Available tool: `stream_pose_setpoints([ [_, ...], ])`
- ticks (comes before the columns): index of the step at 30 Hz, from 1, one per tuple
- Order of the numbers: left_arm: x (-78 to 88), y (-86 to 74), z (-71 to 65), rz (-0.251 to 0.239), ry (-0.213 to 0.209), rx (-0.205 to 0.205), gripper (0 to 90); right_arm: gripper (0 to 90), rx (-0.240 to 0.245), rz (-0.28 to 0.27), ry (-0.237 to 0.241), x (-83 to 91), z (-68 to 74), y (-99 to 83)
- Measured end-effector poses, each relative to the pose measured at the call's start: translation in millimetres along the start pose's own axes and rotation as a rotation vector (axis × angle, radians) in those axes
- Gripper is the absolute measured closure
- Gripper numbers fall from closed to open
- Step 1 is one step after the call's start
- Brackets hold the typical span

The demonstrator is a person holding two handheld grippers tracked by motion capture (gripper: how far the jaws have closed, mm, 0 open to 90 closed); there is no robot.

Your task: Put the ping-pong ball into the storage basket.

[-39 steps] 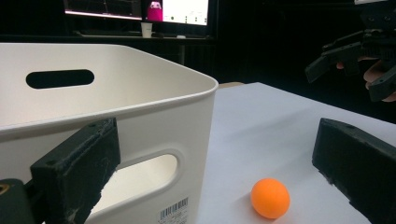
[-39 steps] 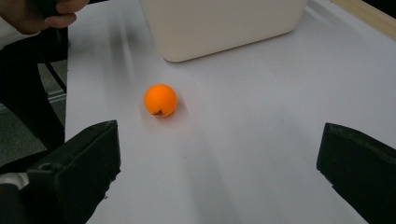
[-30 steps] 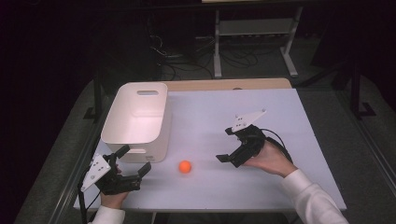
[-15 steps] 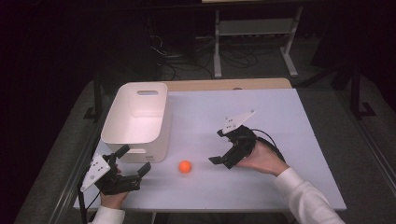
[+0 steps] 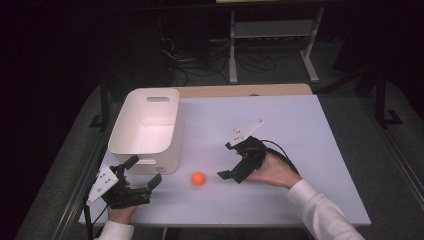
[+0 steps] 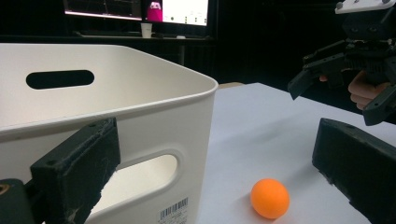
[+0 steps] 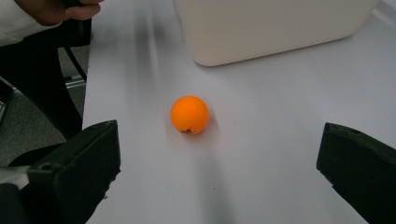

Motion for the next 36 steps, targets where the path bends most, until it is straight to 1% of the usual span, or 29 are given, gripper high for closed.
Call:
stream_pose_setpoints([
  [2, -0.1, 0.2, 0.1, -0.002, 0.0, 0.001, 0.4, 0.0, -0.005, 0.004, 0.002, -2.0, 1.2, 0.0],
  [3, -0.1, 0.3, 0.1, -0.003, -0.001, 0.0, 0.4, 0.0, 0.009, 0.006, -0.002, -3.7, 0.0, 0.1],
  [4, -0.1, 0.5, 0.1, -0.004, -0.001, 0.0, 0.4, 0.0, 0.009, 0.006, -0.002, -3.7, 0.0, 0.1],
  [6, -0.1, 0.6, 0.1, -0.007, -0.001, 0.004, 0.4, 0.0, -0.004, 0.001, 0.005, -4.6, 1.9, 0.9],
  [8, -0.1, 0.6, 0.1, -0.007, 0.0, 0.006, 0.4, 0.0, 0.002, 0.001, 0.007, -6.3, 1.7, 1.4],
  [9, -0.1, 0.6, 0.0, -0.007, -0.001, 0.005, 0.4, 0.0, 0.004, 0.009, 0.009, -8.1, 2.1, 0.9],
  [10, -0.1, 0.7, 0.0, -0.007, -0.001, 0.004, 0.4, 0.0, -0.006, 0.009, 0.014, -9.2, 3.6, 0.9],
  [12, -0.1, 0.7, 0.0, -0.007, 0.0, 0.004, 0.4, 0.0, -0.001, 0.01, 0.015, -10.1, 3.4, 0.9],
  [13, -0.2, 0.5, 0.2, -0.006, 0.001, 0.005, 0.4, 0.0, 0.013, 0.015, 0.014, -11.9, 2.5, 0.5],
  [17, -0.1, 0.6, 0.5, -0.005, 0.003, 0.007, 0.4, 0.0, 0.001, 0.017, 0.024, -14.2, 4.5, 0.4],
  [19, -0.2, 0.6, 0.8, -0.006, 0.004, 0.007, 0.4, 0.0, 0.015, 0.019, 0.022, -15.4, 3.1, 0.4],
  [20, -0.2, 0.6, 0.7, -0.005, 0.003, 0.008, 0.4, 0.0, -0.001, 0.018, 0.028, -16.0, 4.8, 0.8],
  [22, -0.2, 0.7, 0.5, -0.006, 0.002, 0.007, 0.4, 0.0, 0.002, 0.018, 0.028, -16.9, 5.0, 1.2],
  [23, -0.3, 0.9, 0.5, -0.007, 0.001, 0.005, 0.4, 0.0, 0.013, 0.02, 0.028, -18.7, 4.8, 1.4],
  [28, -0.2, 0.9, 0.5, -0.007, 0.001, 0.008, 0.4, 0.0, 0.013, 0.029, 0.038, -23.1, 6.4, 1.3],
  [31, -0.3, 0.9, 0.5, -0.007, 0.0, 0.008, 0.4, 0.0, 0.003, 0.029, 0.047, -27.1, 8.0, 1.9],
  [34, -0.2, 1.4, 0.5, -0.012, -0.002, 0.009, 0.3, 0.0, 0.017, 0.034, 0.05, -31.9, 7.6, 2.7],
  [36, -0.1, 1.3, 0.5, -0.012, -0.002, 0.01, 0.4, 0.0, 0.015, 0.038, 0.054, -32.9, 8.5, 2.7],
])
Point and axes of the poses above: each handheld gripper's, and its own axes: x roughly backward along the jaws, y roughly out of its top, z roughly to its left, the point moved 10 cm from there along -x, roughly forward along the jaws, and after that the axes turned 13 degrees about -x, right-handed, at the moved point
